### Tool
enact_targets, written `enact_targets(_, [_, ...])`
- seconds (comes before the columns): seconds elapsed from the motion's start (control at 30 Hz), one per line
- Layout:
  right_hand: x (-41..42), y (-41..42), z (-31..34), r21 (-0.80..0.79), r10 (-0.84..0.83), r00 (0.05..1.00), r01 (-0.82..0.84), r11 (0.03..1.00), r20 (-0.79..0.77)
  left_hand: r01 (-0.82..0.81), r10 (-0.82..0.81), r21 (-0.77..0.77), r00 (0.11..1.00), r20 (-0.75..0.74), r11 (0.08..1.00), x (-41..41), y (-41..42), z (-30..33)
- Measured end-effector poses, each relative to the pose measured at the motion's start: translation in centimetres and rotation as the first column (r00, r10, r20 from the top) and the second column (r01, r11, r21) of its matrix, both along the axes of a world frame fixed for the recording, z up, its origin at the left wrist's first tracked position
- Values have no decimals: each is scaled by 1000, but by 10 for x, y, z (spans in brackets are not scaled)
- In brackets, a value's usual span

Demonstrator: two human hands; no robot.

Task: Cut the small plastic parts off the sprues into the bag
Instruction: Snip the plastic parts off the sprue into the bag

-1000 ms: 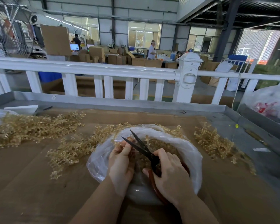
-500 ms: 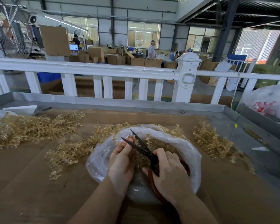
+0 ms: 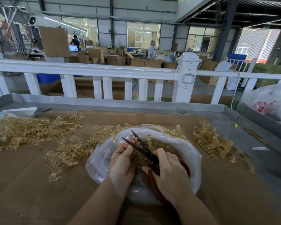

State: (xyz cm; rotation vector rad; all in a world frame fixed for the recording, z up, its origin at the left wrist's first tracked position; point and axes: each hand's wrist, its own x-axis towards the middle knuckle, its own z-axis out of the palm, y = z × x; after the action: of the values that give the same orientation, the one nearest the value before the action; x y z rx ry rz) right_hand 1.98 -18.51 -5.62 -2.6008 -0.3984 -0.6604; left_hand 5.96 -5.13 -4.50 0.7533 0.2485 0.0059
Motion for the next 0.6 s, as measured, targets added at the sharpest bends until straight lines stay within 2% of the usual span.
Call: enact_targets(0.6, [1, 1, 1, -6, 42, 998, -42, 999, 43, 22, -22, 0, 1000, -4, 1000, 0, 1, 1])
